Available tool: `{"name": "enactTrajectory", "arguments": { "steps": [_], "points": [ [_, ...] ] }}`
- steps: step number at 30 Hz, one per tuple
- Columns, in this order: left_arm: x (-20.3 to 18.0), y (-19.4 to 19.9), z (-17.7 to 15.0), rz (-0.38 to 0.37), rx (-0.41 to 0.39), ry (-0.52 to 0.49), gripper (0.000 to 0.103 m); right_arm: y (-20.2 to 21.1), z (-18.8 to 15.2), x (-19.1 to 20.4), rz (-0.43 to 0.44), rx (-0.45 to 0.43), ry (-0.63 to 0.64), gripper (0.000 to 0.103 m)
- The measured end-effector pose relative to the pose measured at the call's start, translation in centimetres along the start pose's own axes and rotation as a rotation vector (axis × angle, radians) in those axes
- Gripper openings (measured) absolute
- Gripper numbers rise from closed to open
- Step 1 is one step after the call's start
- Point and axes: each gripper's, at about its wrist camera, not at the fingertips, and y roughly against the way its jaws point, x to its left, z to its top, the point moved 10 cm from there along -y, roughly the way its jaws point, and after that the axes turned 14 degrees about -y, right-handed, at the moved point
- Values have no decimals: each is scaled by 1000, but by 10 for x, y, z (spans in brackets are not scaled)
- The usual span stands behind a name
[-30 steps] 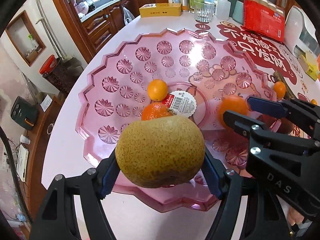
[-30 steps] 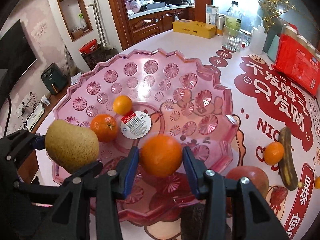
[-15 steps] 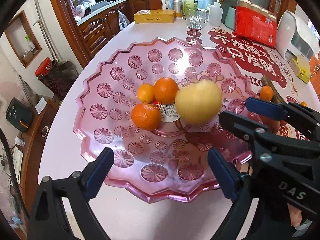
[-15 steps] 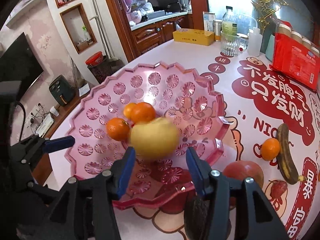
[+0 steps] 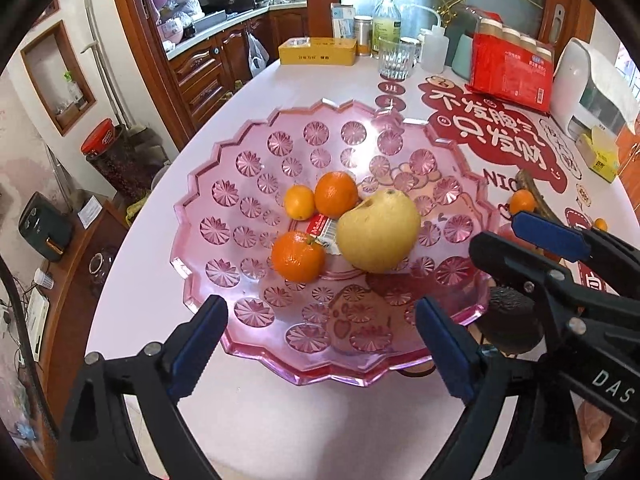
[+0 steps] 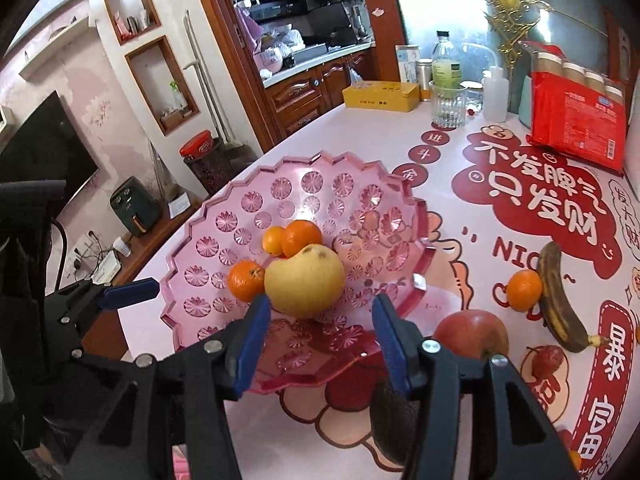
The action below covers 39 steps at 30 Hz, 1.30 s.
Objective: Organize fruits
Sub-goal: 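Withdraw both tools from the bowl toward the avocado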
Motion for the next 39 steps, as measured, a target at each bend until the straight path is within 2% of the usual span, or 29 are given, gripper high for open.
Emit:
{"name": "enactTrajectory", "arguments": {
  "steps": [5,16,22,29,34,39],
  "points": [
    [-7,20,10,11,-38,-4,94,24,5,-7,19,-42,-31,53],
    [-44,71,38,0,-147,-41,94,99,18,-31,1,-205,-34,54],
    [-73,87,44,-42,-192,-65,94,140,21,-46,-31,-296,-35,62],
    [-101,98,43,-94,-217,-76,94,183,17,-68,-89,-380,-37,64],
    [-120,101,37,-119,-223,-93,94,199,10,-85,-112,-404,-62,65],
    [-144,95,23,-142,-201,-129,94,199,-2,-101,-125,-387,-90,66]
  ]
}}
